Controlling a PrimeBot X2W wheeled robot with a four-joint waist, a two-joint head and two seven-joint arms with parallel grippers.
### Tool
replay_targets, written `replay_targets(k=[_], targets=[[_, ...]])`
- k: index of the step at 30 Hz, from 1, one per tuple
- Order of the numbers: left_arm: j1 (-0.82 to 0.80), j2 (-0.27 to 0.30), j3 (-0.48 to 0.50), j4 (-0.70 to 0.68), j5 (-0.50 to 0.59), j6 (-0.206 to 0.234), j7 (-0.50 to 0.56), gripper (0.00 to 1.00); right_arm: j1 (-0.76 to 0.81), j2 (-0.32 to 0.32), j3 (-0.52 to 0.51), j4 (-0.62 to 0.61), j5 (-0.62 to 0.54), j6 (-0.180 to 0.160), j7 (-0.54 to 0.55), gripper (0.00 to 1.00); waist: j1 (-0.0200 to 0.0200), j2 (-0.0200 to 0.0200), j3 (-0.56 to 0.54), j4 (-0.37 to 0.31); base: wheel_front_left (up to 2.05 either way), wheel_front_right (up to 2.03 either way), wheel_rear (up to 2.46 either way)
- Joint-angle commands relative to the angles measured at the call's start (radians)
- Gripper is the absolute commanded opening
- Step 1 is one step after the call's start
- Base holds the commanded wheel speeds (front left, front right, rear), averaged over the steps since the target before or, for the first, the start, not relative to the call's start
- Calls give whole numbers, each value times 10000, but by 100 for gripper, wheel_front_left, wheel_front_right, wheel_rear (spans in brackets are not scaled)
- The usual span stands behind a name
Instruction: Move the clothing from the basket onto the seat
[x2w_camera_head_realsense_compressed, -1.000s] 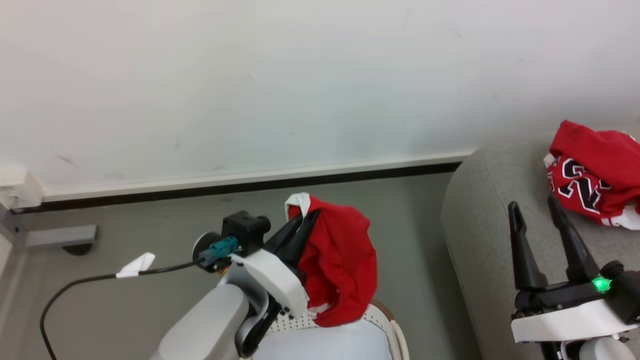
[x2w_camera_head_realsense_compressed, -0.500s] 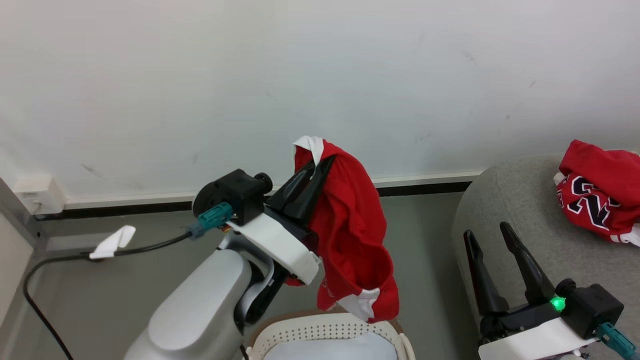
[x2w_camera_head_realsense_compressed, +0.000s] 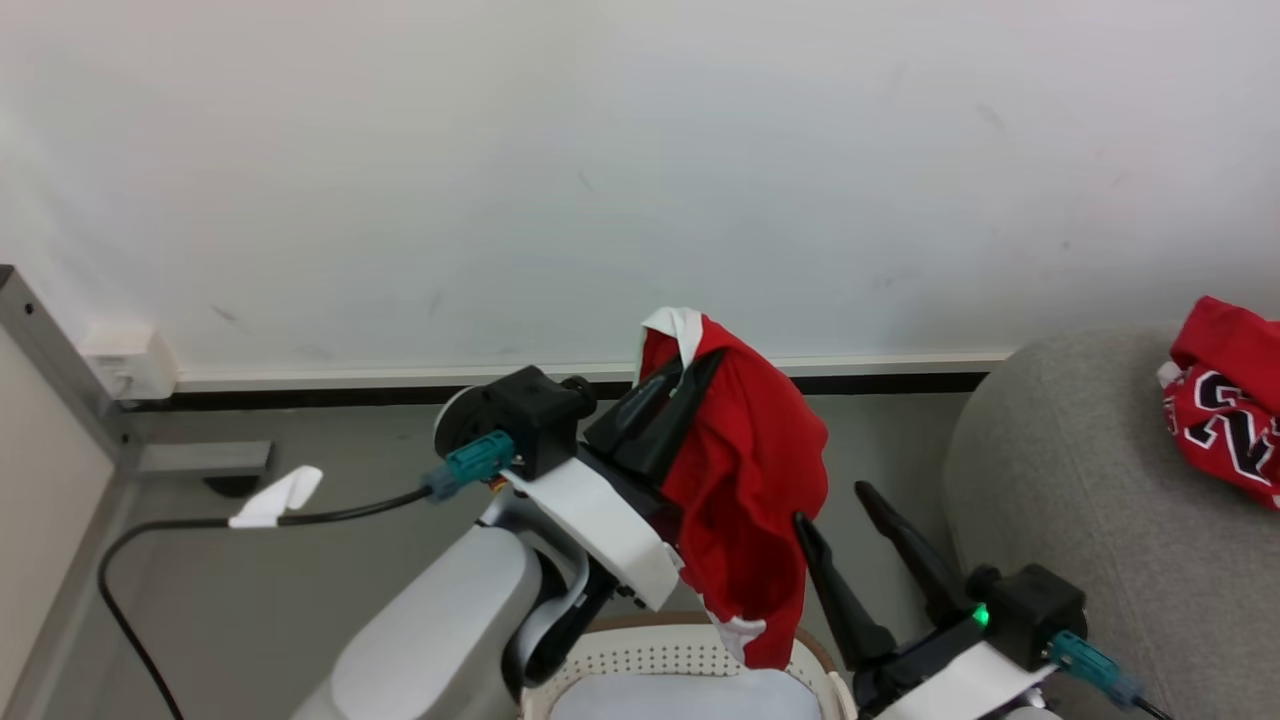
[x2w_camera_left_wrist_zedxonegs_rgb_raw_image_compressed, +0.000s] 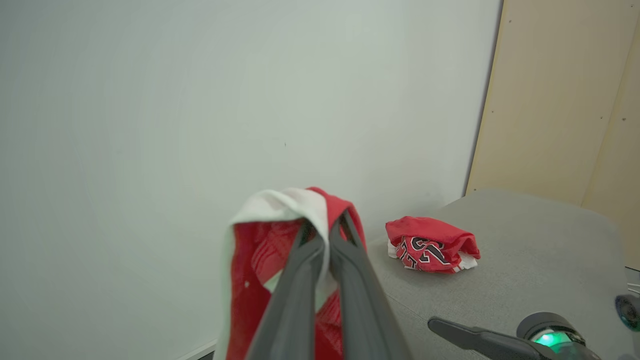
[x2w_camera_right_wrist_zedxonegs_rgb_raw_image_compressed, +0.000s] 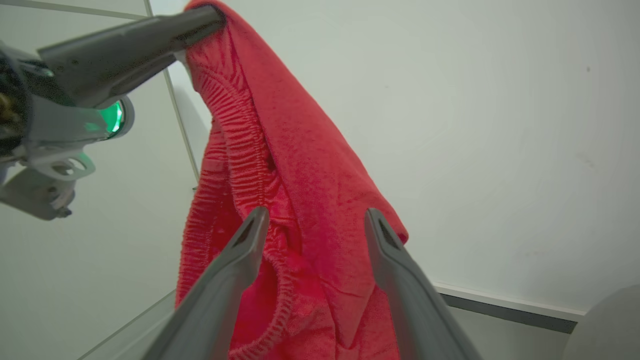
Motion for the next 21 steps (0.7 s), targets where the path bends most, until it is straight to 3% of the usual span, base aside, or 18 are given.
replay_targets(k=[1, 10, 20, 21], targets=[[86, -28, 6, 15, -60, -3, 55, 0, -142, -40, 74, 130, 79, -24, -19, 100, 0, -1, -18, 135, 0, 0, 0], [18, -465, -543, 328, -100, -246, 62, 0, -1680, 82, 1955, 2483, 883, -22, -19, 100, 0, -1, -115, 1032, 0, 0, 0], [147, -671, -1035, 352, -172, -384, 202, 0, -2654, 263, 2404, 3903, 1180, -22, -19, 100, 0, -1, -228, 1882, 0, 0, 0], [161, -678, -1055, 339, -189, -381, 216, 0, -2685, 275, 2378, 3926, 1203, -22, -20, 47, 0, -1, -238, 1946, 0, 0, 0]])
